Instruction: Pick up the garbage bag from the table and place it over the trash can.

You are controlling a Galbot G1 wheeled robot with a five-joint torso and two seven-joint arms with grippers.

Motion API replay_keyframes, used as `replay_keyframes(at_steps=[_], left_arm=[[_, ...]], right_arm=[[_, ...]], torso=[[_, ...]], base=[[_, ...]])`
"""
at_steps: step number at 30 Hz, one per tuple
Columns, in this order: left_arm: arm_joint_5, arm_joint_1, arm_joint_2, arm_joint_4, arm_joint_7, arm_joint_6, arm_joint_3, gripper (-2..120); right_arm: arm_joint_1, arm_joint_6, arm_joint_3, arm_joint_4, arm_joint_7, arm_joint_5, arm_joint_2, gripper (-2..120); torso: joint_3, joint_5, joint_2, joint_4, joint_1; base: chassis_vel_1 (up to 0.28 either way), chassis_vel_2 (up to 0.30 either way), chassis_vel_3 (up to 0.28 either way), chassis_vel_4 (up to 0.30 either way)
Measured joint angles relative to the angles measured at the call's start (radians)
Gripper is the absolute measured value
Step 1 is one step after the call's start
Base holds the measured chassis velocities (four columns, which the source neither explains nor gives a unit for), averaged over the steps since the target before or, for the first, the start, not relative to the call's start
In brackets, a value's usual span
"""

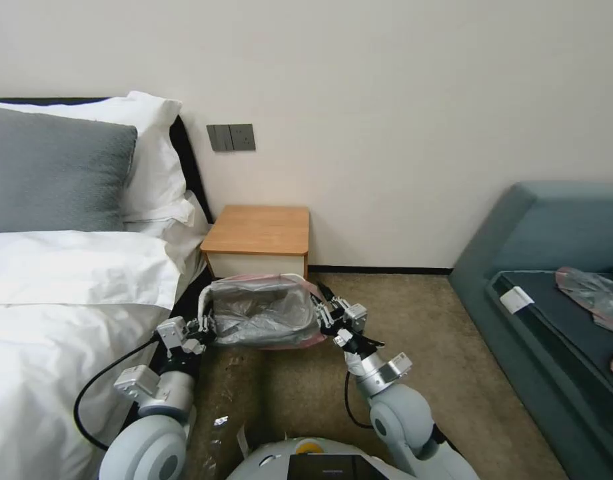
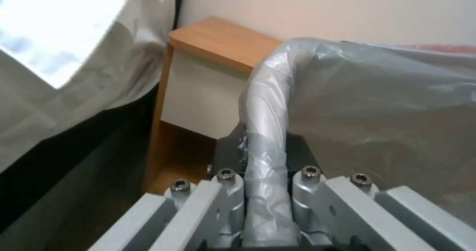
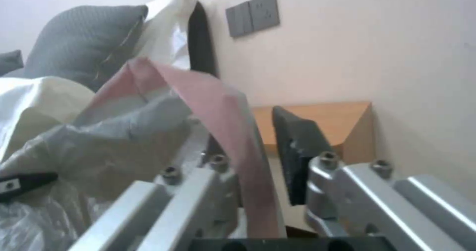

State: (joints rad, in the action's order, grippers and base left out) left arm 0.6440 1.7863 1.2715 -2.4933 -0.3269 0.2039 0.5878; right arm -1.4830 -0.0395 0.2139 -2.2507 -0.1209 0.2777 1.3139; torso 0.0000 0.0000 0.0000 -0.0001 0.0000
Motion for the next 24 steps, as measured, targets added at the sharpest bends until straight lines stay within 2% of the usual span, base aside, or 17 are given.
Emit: replay_keyframes(at_steps=[2, 4, 13, 24], left_arm=[[0.0, -0.003, -0.002, 0.002, 0.003, 0.001, -0.009, 5], [0.0, -0.003, -0.002, 0.004, 0.004, 0.002, -0.013, 5], [-0.002, -0.011, -0.014, 0.019, 0.033, 0.002, -0.056, 5], [0.002, -0.01, -0.015, 0.005, 0.071, -0.003, -0.047, 5]], right_arm=[[0.012, 0.009, 0.01, 0.001, 0.024, 0.021, -0.011, 3], [0.017, 0.014, 0.014, 0.002, 0.032, 0.03, -0.016, 0], [0.064, 0.109, 0.038, -0.009, 0.084, 0.152, -0.07, 0], [0.093, 0.163, 0.052, 0.033, 0.131, 0.296, -0.116, 0]], torso=[[0.0, 0.0001, 0.0, 0.0, 0.0], [0.0, 0.0001, 0.0, 0.0001, 0.0], [0.0, 0.0, 0.0, 0.0, 0.0], [0.0, 0.0001, 0.0, 0.0001, 0.0]], base=[[0.0, 0.0, 0.0, 0.0], [0.0, 0.0, 0.0, 0.0], [0.0, 0.0, 0.0, 0.0], [0.0, 0.0, 0.0, 0.0]])
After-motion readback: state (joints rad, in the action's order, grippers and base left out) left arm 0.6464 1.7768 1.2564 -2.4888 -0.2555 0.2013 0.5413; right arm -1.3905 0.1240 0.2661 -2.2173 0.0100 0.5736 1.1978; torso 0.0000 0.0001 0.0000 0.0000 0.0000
